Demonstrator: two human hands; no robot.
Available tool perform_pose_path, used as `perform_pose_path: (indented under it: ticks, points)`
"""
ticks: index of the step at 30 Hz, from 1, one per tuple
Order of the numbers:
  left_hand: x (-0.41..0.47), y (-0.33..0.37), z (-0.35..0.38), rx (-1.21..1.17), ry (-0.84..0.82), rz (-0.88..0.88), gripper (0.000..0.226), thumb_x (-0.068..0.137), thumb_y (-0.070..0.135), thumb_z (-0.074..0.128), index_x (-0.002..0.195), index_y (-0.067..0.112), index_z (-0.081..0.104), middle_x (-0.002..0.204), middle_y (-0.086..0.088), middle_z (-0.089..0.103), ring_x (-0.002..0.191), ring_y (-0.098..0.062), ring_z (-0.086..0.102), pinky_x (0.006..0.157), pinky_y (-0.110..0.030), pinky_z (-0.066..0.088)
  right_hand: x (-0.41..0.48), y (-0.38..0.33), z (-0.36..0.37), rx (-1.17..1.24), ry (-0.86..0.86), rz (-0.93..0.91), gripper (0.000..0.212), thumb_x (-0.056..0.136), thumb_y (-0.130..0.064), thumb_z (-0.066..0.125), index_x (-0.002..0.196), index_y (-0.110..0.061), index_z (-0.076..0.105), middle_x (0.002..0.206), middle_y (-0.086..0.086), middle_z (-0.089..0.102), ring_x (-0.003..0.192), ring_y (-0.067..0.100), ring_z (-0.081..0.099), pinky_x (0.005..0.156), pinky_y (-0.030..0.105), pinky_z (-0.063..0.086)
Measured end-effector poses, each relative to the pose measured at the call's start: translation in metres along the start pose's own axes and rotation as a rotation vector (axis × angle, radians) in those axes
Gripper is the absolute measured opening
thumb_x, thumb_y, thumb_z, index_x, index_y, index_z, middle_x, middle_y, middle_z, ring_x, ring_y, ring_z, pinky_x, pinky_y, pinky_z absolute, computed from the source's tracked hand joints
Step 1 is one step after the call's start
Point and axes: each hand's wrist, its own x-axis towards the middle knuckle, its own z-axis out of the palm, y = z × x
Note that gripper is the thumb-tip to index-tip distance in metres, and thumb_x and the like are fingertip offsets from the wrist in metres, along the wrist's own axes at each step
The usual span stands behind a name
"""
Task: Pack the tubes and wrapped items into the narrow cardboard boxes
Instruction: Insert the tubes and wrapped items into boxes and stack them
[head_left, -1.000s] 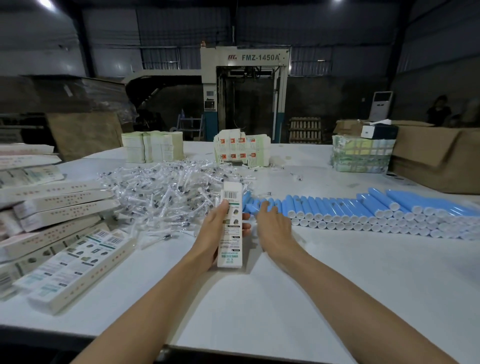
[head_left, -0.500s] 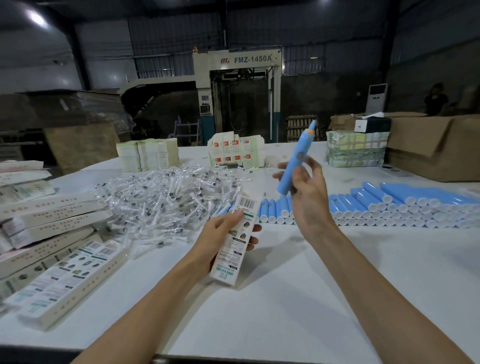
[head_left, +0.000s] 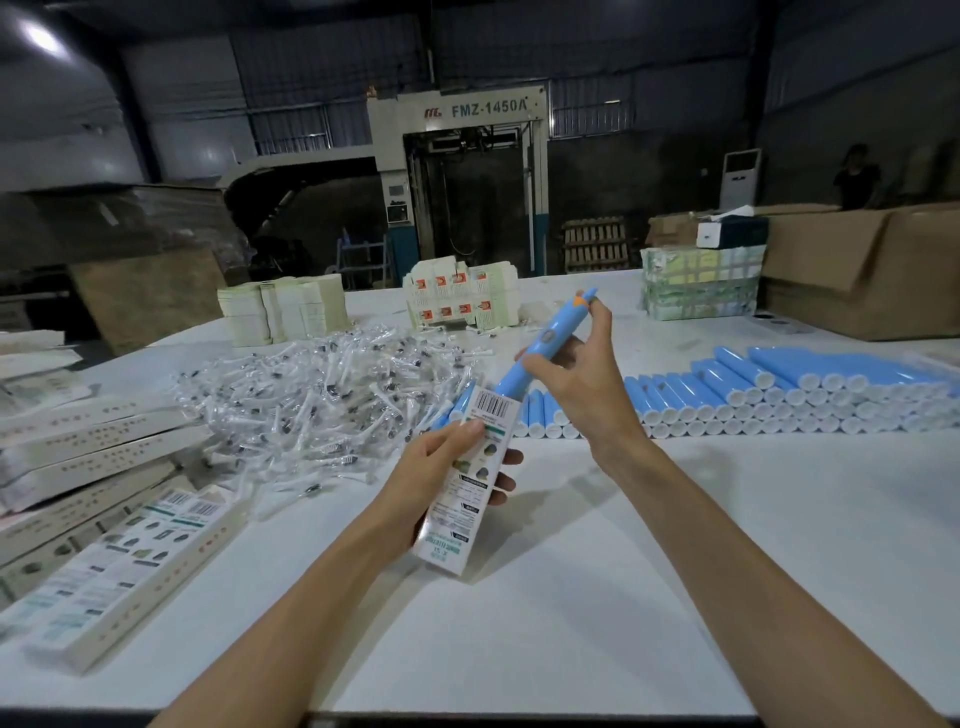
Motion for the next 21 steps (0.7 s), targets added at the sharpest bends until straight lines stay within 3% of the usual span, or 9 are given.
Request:
perform_pose_path:
  ticks: [2, 3, 5, 7, 10, 12, 15, 18, 21]
  points:
    - [-0.001, 0.001, 0.000, 0.006, -0.004, 0.009, 0.046, 0.098, 0.057, 0.071, 0.121, 0.018, 0.079, 0.122, -0.022, 0.077, 0.093, -0.038, 0.079, 0.077, -0.042, 0.066, 0.001, 0.001, -0.003, -0.079, -0.010, 0.032, 0.086, 0.095, -0.020, 0.070, 0.156, -0.047, 0.015, 0.122, 0.006, 0.070, 0.102, 0.003, 0.070, 0.072, 0.011, 0.054]
    - [-0.001, 0.002, 0.000, 0.012, -0.011, 0.012, 0.045, 0.099, 0.056, 0.071, 0.122, 0.018, 0.078, 0.122, -0.022, 0.077, 0.093, -0.038, 0.079, 0.077, -0.042, 0.066, 0.002, 0.001, -0.004, -0.094, -0.015, 0.050, 0.086, 0.095, -0.022, 0.068, 0.156, -0.050, 0.014, 0.118, 0.006, 0.069, 0.094, 0.000, 0.069, 0.068, 0.010, 0.053]
    - [-0.001, 0.002, 0.001, 0.026, -0.027, 0.019, 0.043, 0.101, 0.055, 0.069, 0.122, 0.019, 0.078, 0.122, -0.022, 0.077, 0.094, -0.039, 0.079, 0.077, -0.044, 0.066, 0.003, 0.001, -0.005, -0.107, -0.033, 0.058, 0.080, 0.098, -0.024, 0.064, 0.155, -0.051, 0.015, 0.107, 0.006, 0.068, 0.081, -0.001, 0.066, 0.069, 0.018, 0.054]
    - [-0.001, 0.003, 0.001, 0.036, -0.035, 0.019, 0.041, 0.101, 0.054, 0.070, 0.122, 0.021, 0.078, 0.122, -0.021, 0.077, 0.096, -0.041, 0.079, 0.078, -0.044, 0.066, 0.003, -0.002, -0.003, -0.132, -0.064, 0.065, 0.066, 0.102, -0.024, 0.060, 0.153, -0.045, 0.023, 0.102, 0.008, 0.068, 0.083, 0.003, 0.067, 0.078, 0.028, 0.058]
    - [-0.001, 0.003, 0.000, 0.040, -0.029, 0.016, 0.041, 0.101, 0.055, 0.069, 0.123, 0.021, 0.078, 0.121, -0.021, 0.077, 0.096, -0.041, 0.079, 0.078, -0.044, 0.066, -0.001, -0.004, 0.002, -0.157, -0.105, 0.077, 0.042, 0.106, -0.029, 0.056, 0.142, -0.037, 0.035, 0.112, 0.023, 0.066, 0.089, 0.020, 0.062, 0.094, 0.051, 0.055]
    - [0.000, 0.002, -0.002, 0.035, -0.024, 0.012, 0.043, 0.100, 0.056, 0.070, 0.123, 0.020, 0.078, 0.121, -0.021, 0.077, 0.096, -0.040, 0.079, 0.078, -0.044, 0.066, -0.004, -0.004, 0.002, -0.188, -0.122, 0.066, 0.030, 0.107, -0.033, 0.054, 0.134, -0.031, 0.041, 0.115, 0.023, 0.064, 0.089, 0.027, 0.058, 0.099, 0.056, 0.051]
    - [0.000, 0.002, -0.003, 0.024, -0.011, 0.007, 0.043, 0.101, 0.055, 0.070, 0.124, 0.020, 0.077, 0.122, -0.021, 0.077, 0.096, -0.040, 0.079, 0.079, -0.044, 0.066, -0.007, -0.004, 0.002, -0.274, -0.141, 0.016, 0.022, 0.106, -0.034, 0.057, 0.125, -0.023, 0.056, 0.112, 0.011, 0.065, 0.093, 0.014, 0.060, 0.097, 0.051, 0.053]
    - [-0.001, 0.002, -0.001, 0.010, 0.000, -0.006, 0.043, 0.101, 0.054, 0.070, 0.125, 0.020, 0.077, 0.121, -0.022, 0.077, 0.095, -0.040, 0.079, 0.078, -0.044, 0.066, -0.008, -0.003, 0.000, -0.302, -0.150, -0.034, 0.043, 0.102, -0.026, 0.067, 0.140, -0.027, 0.048, 0.106, 0.004, 0.069, 0.098, 0.012, 0.067, 0.087, 0.030, 0.057]
    - [-0.002, 0.003, -0.001, -0.004, 0.009, -0.018, 0.045, 0.101, 0.055, 0.070, 0.126, 0.018, 0.076, 0.122, -0.023, 0.077, 0.096, -0.040, 0.079, 0.078, -0.043, 0.066, -0.008, 0.000, -0.002, -0.302, -0.170, -0.032, 0.027, 0.101, -0.022, 0.067, 0.125, -0.031, 0.057, 0.104, -0.001, 0.072, 0.096, 0.005, 0.066, 0.079, 0.021, 0.051]
